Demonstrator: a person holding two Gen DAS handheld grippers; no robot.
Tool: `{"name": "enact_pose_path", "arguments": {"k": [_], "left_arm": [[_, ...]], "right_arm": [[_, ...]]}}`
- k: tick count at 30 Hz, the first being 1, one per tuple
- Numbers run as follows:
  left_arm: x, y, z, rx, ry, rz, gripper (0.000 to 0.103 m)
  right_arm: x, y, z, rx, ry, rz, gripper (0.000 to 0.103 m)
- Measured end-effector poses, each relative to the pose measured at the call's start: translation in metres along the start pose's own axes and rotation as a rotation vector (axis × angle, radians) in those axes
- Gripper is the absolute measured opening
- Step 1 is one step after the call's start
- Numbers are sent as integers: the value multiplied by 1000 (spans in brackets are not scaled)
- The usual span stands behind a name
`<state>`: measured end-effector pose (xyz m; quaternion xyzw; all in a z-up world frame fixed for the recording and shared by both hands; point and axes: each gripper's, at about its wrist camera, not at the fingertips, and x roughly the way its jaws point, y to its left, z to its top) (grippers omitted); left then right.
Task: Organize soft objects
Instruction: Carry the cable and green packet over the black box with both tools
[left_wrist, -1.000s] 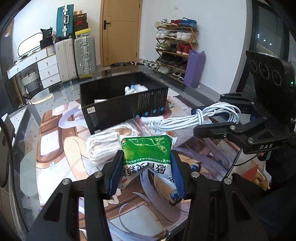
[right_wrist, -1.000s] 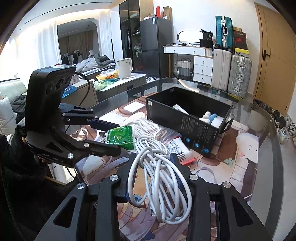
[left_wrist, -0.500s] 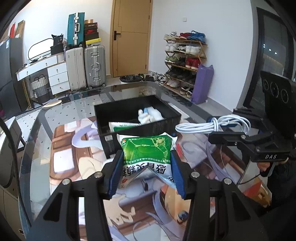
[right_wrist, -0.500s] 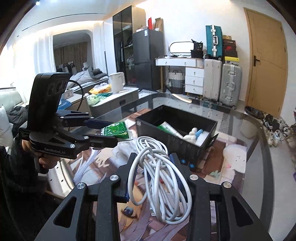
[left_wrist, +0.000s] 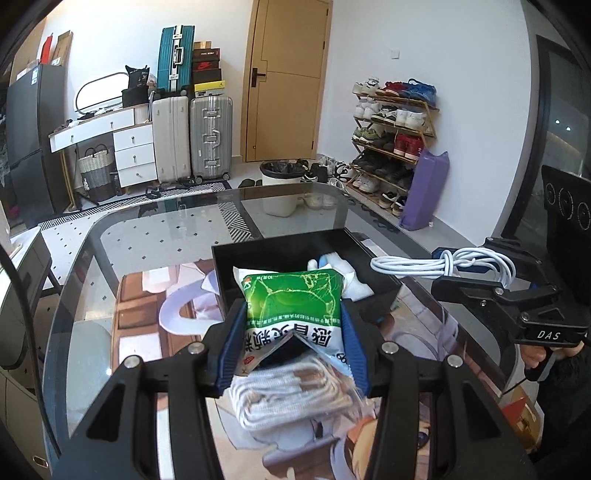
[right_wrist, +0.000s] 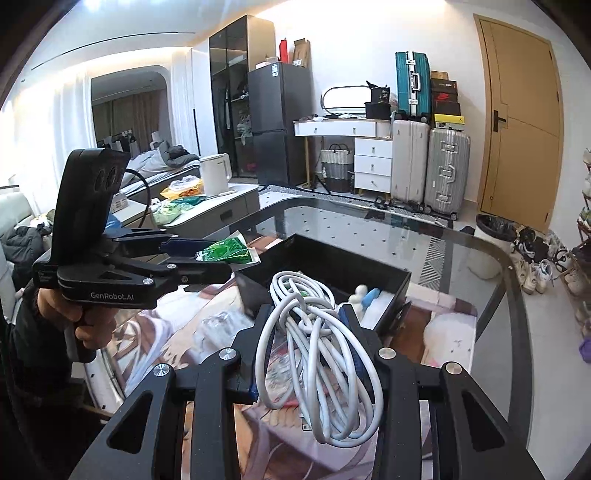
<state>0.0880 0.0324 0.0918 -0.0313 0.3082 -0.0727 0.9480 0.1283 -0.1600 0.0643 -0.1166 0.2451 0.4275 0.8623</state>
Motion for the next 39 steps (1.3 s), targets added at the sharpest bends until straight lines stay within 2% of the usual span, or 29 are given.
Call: {"name": "enact_pose_path", "arguments": {"k": [10, 23, 39], "left_arm": [[27, 7, 18, 4, 4, 18, 49], [56, 11, 24, 17, 47, 45, 49], [76, 16, 20, 18, 84, 49, 49]], "right_arm": [[28, -14, 16, 18, 51, -33, 36], [69, -33, 32, 4, 112, -53, 36], [112, -33, 35, -30, 161, -86, 36]]}}
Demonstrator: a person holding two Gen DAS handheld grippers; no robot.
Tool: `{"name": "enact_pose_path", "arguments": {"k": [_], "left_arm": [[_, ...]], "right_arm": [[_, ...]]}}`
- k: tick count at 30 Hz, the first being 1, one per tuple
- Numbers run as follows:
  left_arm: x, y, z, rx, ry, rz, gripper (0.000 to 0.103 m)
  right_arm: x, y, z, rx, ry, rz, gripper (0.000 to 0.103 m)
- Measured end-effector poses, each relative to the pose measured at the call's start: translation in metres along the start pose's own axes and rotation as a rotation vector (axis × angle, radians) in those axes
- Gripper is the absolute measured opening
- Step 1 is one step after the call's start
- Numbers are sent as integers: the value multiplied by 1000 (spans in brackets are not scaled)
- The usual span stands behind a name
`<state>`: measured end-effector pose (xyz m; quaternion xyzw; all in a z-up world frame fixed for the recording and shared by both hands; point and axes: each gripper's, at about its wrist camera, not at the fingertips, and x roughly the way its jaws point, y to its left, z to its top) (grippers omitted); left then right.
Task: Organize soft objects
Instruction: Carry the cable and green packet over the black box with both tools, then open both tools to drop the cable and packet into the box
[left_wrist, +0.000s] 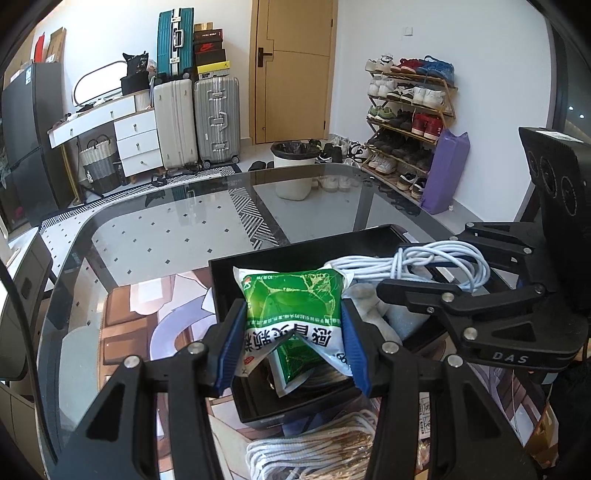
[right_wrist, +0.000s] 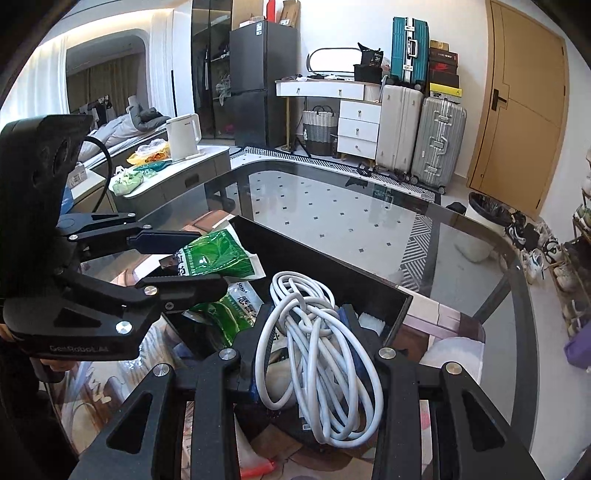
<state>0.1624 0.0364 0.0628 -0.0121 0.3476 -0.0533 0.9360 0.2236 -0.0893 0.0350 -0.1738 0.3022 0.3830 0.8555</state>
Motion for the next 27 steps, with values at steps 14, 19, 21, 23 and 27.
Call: {"name": "enact_pose_path", "arguments": {"k": [14, 19, 21, 23, 27], "left_arm": [[5, 4, -4, 6, 10, 2, 49], [10, 3, -3, 7, 19, -2, 49], [11, 1, -3, 10, 21, -3, 49], [11, -2, -3, 17, 20, -4, 51], [10, -7, -1, 28, 25, 3, 55]], "right_arm": [[13, -1, -6, -35, 1, -29, 49], [-4, -6, -11, -20, -23, -41, 59], [-11, -6, -14, -14, -33, -38, 71], [-19, -6, -17, -5, -49, -39, 80], [-28, -6, -23, 10, -59, -50, 88]]}}
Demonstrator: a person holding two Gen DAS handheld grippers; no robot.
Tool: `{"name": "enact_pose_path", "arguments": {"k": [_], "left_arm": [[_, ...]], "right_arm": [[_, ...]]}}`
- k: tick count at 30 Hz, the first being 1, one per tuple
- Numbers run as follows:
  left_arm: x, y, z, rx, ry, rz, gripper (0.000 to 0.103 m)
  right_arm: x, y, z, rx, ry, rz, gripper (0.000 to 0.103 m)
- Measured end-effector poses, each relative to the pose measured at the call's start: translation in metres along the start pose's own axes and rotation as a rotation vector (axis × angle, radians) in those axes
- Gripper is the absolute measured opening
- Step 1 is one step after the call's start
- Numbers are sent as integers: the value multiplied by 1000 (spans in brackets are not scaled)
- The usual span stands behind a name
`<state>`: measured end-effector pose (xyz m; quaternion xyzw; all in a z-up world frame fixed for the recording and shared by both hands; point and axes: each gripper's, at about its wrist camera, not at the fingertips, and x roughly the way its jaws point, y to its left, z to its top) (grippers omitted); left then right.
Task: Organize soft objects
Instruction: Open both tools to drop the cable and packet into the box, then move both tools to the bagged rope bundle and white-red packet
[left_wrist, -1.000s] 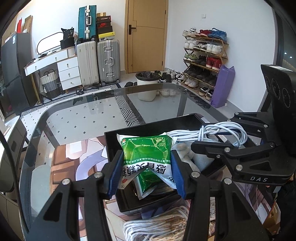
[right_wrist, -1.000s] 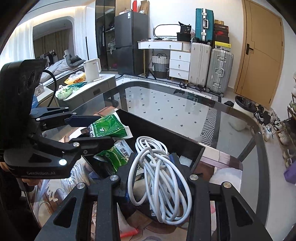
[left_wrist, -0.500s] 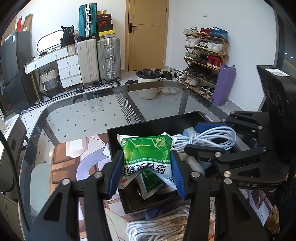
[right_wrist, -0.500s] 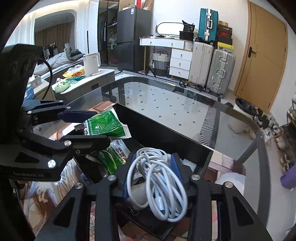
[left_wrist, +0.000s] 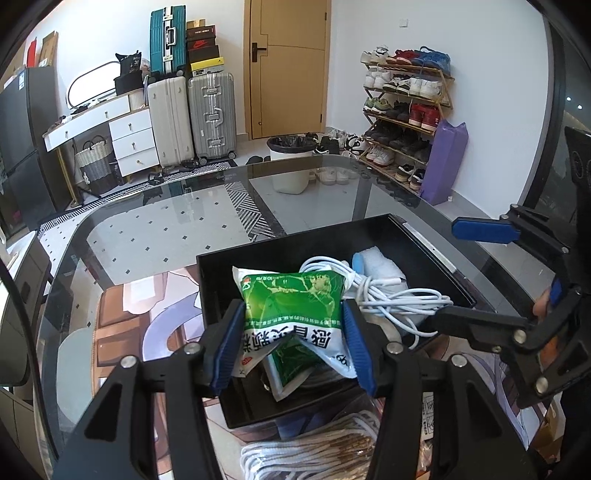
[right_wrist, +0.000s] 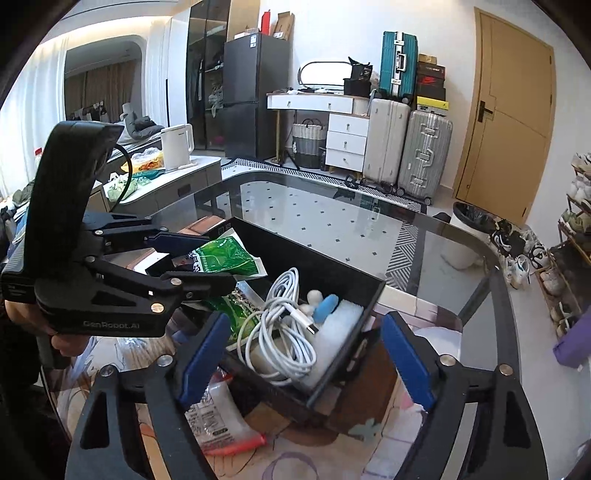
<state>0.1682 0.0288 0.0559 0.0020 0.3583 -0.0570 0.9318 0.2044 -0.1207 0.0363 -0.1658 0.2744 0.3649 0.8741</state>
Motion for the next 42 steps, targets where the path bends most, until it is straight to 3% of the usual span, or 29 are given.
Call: {"name": "enact_pose_path", "arguments": {"k": [4, 6, 8, 13, 31, 42], "left_arm": [[-7, -2, 0, 6, -11, 0, 67], [-14, -2, -2, 7, -18, 2, 73], [-22, -2, -4, 4, -27, 3, 88], [-42, -2, -15, 4, -60, -10, 103], [-59, -5, -60, -21, -15, 31, 103], [-59, -9, -70, 20, 21, 52, 103]], "right_arm": [[-6, 1, -6, 26, -11, -26, 98], [-10, 1, -10, 44, -15, -26, 99], [-13, 2, -17, 73, -18, -23, 102], [-18, 1, -33, 116, -8, -3, 102], [-5, 20, -67, 130, 127, 9, 102], [9, 44, -71, 40, 188, 36, 102]]}}
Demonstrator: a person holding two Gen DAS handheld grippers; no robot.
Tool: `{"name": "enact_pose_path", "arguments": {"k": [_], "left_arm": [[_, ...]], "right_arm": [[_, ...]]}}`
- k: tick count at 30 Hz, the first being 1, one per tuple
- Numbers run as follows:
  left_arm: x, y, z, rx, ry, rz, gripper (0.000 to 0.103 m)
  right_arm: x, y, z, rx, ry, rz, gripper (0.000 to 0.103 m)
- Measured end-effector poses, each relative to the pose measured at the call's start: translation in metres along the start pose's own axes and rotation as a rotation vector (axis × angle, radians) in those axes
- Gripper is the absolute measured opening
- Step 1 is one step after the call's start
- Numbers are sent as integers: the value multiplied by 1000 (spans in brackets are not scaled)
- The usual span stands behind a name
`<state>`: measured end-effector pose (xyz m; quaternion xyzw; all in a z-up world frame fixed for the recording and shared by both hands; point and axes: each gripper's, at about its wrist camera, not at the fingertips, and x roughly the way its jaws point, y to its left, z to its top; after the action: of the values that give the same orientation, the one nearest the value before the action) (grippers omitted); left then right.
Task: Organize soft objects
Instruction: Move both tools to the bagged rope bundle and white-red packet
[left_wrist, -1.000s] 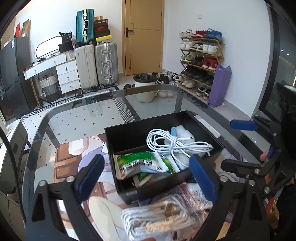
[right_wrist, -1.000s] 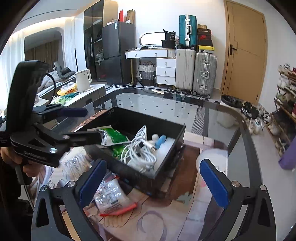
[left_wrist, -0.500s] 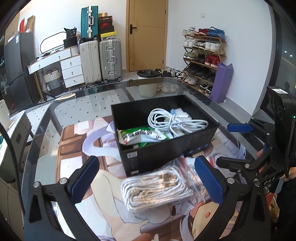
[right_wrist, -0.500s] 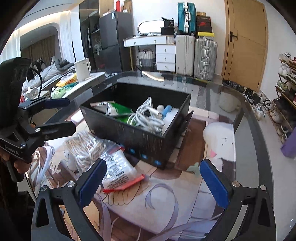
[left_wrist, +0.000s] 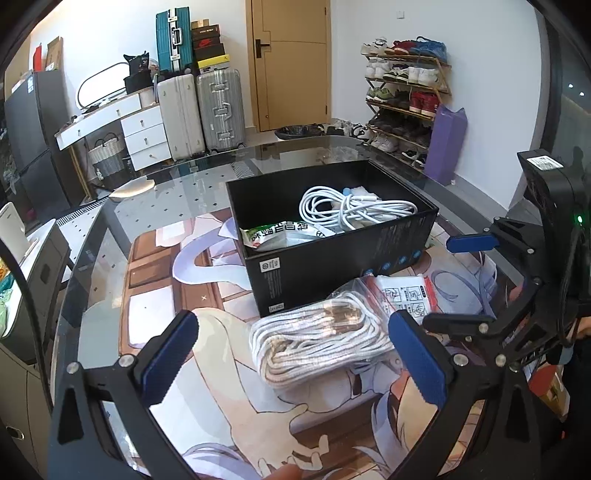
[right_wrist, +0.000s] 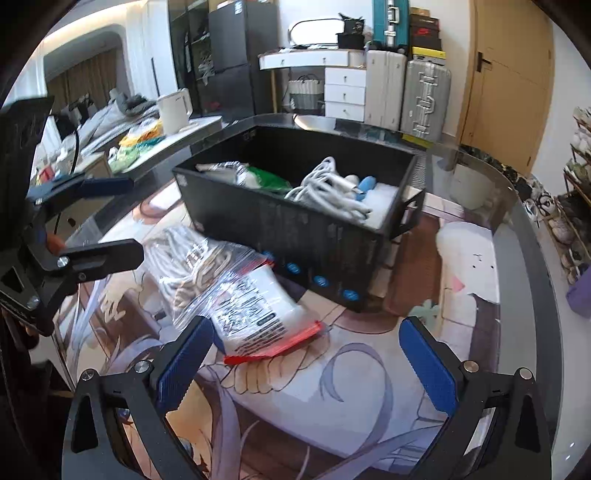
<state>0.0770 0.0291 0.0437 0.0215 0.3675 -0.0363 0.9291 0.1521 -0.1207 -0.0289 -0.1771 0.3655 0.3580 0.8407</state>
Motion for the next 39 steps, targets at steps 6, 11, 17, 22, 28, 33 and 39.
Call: {"name": "enact_pose_path", "arguments": {"k": [6, 11, 17, 22, 28, 33, 39], "left_arm": [[5, 1, -2, 5, 15, 2, 103], [11, 2, -4, 6, 35, -1, 103], [15, 1, -7, 12, 49, -1, 103], [20, 0, -10, 20, 71, 15, 103], [24, -4, -13, 36, 88, 9, 103], [28, -5, -15, 44, 107, 1, 103], [31, -5, -15, 53, 121, -2, 103]], "right_arm": [[5, 1, -2, 7, 20, 10, 102], [9, 1, -4, 5, 40, -11, 102], [11, -16, -10, 30, 66, -63, 102], [14, -33, -11, 86, 85, -105, 102], [9, -26, -8, 78, 65, -15, 102], [9, -18, -1, 119, 38, 56, 102], [16, -18, 4, 202, 43, 40, 102]]}}
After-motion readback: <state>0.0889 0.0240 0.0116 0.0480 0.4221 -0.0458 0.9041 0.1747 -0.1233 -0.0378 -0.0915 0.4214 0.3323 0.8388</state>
